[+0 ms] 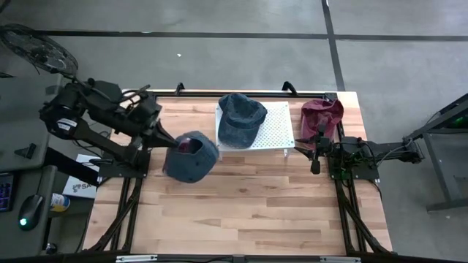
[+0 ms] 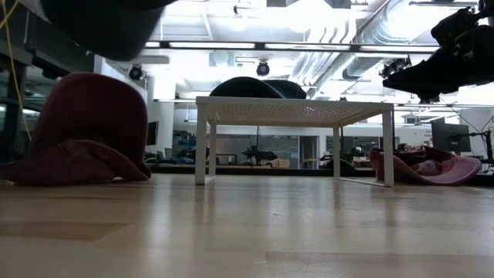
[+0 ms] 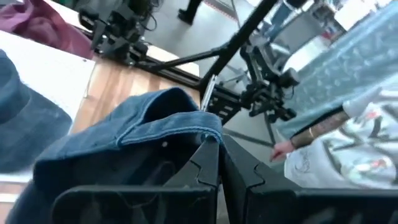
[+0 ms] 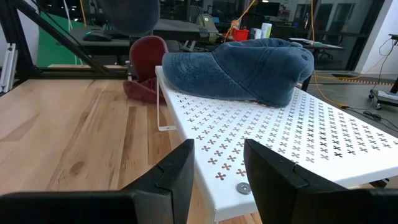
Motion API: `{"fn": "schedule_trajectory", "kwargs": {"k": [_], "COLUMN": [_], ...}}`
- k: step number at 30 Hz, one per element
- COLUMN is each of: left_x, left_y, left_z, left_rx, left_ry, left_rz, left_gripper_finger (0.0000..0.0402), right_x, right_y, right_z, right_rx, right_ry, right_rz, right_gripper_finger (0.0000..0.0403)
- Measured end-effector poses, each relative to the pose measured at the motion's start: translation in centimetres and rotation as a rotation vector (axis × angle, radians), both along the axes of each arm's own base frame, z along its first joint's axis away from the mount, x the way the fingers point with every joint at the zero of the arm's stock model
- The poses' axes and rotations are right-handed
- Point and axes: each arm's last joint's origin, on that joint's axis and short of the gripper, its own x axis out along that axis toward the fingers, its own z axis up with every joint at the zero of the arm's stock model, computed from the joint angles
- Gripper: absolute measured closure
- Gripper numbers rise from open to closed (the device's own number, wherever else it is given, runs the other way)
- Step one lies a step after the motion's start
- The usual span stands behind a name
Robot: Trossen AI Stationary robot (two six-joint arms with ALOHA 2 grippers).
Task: Pick & Place hat
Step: Stack the blue cap on top of the other blue cap on the shelf
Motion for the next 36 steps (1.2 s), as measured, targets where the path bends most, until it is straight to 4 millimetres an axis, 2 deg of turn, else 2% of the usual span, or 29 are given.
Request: {"fn": "schedule_trajectory", "kwargs": {"k": [8, 14, 19, 26, 36], "left_x": [4.4, 7.8, 9.8, 12.6, 15.5], "left_y": [-0.9, -2.3, -3.0, -3.9, -4.9], "left_z": [-1.1, -1.6, -2.3, -4.7, -8.5], "left_rx": [0.060, -0.020, -0.026, -0.073, -0.200], "left_ry": [0.036, -0.001, -0.001, -0.002, -0.122], "left_rz": [-0.045, -0.253, -0.383, -0.503, -0.653], "left_gripper_finger": [0.0401, 0.0401, 0.0401, 0.0401, 0.0401], "right_x": [0.0, 0.0, 0.0, 0.0, 0.0], "right_y": [0.0, 0.0, 0.0, 0.0, 0.0], "right_z": [0.0, 0.0, 0.0, 0.0, 0.0], "right_rx": [0.000, 0.000, 0.000, 0.000, 0.000], "right_ry": [0.000, 0.000, 0.000, 0.000, 0.000], "right_rz": [0.000, 0.000, 0.000, 0.000, 0.000], "right_gripper_finger": [0.0269, 0.0269, 0.0269, 0.0269, 0.0269]}}
